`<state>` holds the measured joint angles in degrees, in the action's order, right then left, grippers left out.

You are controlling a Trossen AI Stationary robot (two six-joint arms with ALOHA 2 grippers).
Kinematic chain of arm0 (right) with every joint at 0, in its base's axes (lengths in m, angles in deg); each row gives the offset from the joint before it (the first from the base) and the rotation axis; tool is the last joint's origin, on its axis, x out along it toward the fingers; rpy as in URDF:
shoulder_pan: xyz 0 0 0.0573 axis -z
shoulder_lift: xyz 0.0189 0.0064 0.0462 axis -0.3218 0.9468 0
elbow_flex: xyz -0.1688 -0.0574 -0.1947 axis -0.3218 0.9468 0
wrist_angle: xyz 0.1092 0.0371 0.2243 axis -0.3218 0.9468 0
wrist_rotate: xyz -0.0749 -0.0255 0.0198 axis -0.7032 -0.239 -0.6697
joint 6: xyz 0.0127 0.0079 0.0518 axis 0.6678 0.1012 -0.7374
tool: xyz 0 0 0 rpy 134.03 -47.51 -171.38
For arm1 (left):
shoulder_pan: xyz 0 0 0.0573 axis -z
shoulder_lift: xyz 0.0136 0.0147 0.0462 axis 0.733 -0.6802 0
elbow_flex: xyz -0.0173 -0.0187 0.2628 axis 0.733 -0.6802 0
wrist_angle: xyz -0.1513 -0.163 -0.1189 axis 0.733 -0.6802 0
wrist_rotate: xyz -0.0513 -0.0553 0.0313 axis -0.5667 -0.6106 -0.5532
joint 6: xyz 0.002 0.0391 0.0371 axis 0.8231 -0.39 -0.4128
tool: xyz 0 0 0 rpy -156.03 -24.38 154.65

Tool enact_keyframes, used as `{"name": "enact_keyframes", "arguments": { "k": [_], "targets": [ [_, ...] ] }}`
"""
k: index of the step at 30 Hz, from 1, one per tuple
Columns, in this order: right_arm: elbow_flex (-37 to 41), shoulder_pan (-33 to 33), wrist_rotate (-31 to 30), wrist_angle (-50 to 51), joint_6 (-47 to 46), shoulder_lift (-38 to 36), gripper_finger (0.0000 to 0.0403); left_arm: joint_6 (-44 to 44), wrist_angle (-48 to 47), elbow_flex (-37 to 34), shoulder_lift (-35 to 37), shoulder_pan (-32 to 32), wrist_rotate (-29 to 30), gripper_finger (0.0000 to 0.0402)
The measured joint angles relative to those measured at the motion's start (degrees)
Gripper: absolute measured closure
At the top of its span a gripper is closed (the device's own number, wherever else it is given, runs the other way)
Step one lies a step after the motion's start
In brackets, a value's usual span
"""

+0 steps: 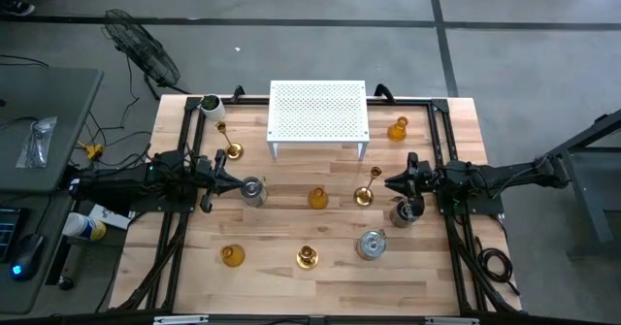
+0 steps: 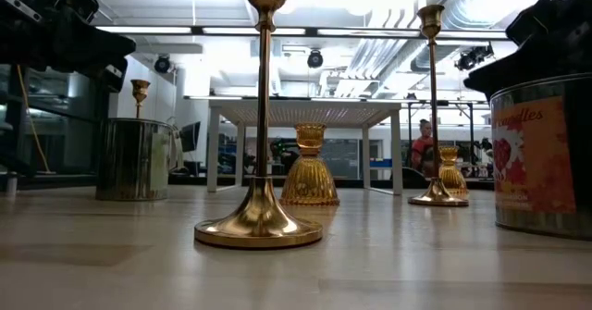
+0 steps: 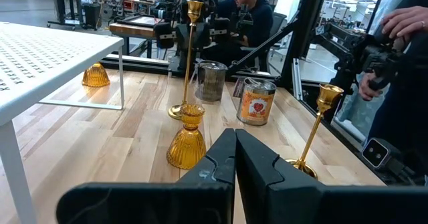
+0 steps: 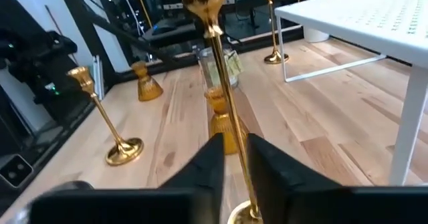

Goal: Pick & Place candle stick holders
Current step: Put the middle gold candle holder on the shelf

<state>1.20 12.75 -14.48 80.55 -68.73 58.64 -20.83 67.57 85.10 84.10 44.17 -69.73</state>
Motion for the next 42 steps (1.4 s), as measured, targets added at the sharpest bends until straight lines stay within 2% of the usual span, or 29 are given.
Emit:
{"name": "enact_keyframes", "arguments": {
  "k": [6, 11, 30, 42],
  "targets": [
    [0.0, 0.0, -0.2, -2.3, 0.6, 3.5, 0.0224, 0.0, 0.0, 0.0, 0.0, 0.0, 0.0, 0.0402],
    [0.0, 0.0, -0.5, -7.1, 4.4, 8.3, 0.0181, 0.0, 0.0, 0.0, 0.0, 0.0, 0.0, 0.0402],
    [-1.1, 0.0, -0.3, -30.4, 5.1, 27.8, 0.0174, 0.0, 0.0, 0.0, 0.0, 0.0, 0.0, 0.0402],
    [-4.2, 0.0, -0.1, -35.4, 7.9, 35.5, 0.0174, 0.0, 0.0, 0.0, 0.0, 0.0, 0.0, 0.0402]
  ]
}}
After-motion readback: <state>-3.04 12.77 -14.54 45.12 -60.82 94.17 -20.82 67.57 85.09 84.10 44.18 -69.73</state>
